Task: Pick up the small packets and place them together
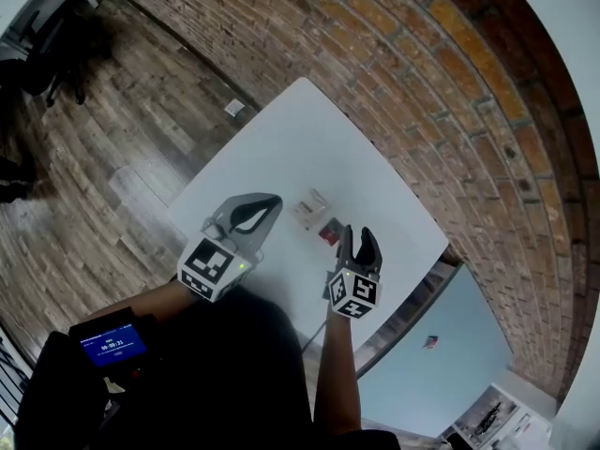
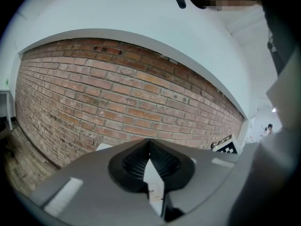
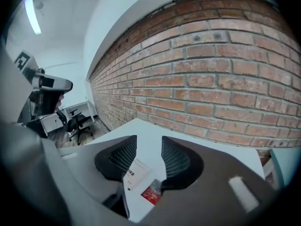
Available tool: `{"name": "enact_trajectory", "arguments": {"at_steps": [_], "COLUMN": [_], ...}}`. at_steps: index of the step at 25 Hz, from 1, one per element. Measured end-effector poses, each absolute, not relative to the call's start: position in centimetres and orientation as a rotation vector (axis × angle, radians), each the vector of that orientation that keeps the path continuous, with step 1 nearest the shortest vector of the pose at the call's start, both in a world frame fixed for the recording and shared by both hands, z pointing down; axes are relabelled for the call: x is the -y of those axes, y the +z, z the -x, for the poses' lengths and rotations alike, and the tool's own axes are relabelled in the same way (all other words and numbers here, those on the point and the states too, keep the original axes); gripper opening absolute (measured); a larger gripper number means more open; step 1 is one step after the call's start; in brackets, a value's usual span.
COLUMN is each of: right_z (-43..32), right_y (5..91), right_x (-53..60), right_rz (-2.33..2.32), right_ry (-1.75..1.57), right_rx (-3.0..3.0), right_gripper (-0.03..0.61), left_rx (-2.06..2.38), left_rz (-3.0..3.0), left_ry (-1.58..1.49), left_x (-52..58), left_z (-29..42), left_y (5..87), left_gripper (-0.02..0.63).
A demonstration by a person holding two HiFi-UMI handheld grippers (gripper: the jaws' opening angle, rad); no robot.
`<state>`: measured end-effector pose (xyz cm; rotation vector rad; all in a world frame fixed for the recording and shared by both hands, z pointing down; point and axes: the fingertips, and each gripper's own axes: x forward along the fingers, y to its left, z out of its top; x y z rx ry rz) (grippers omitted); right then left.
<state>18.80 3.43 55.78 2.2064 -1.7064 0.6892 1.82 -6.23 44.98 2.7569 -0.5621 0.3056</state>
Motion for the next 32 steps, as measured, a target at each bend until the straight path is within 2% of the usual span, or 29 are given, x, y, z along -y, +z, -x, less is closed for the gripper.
{"name": "enact_trajectory", "arguments": {"at_steps": [6,19,32], "right_z": [-19.7,-18.4,-17.3], "right_y": [50.4,45.6,41.7], "right_x": [-5.9,-11.3,-15.1], "right_rz": [-2.333,-2.35,-2.394], "right_ry": [0.587,0.401,0.29], "right_rx": [1.695,1.824,1.937], "right_gripper": [0.146,0.004,0.003], "left_rx": [0.521,0.539,0.628], "left_rz": [-2.79,-2.861,-2.916], "left_ry": [0.303,0.251,0.228], "left_x": [4.9,1.2,-2.7], "left_z": [-3.5,-6.1,-4.7], "left_y": [44.5,42.4,41.4], "left_gripper": [0.0,0.0,0.0]}}
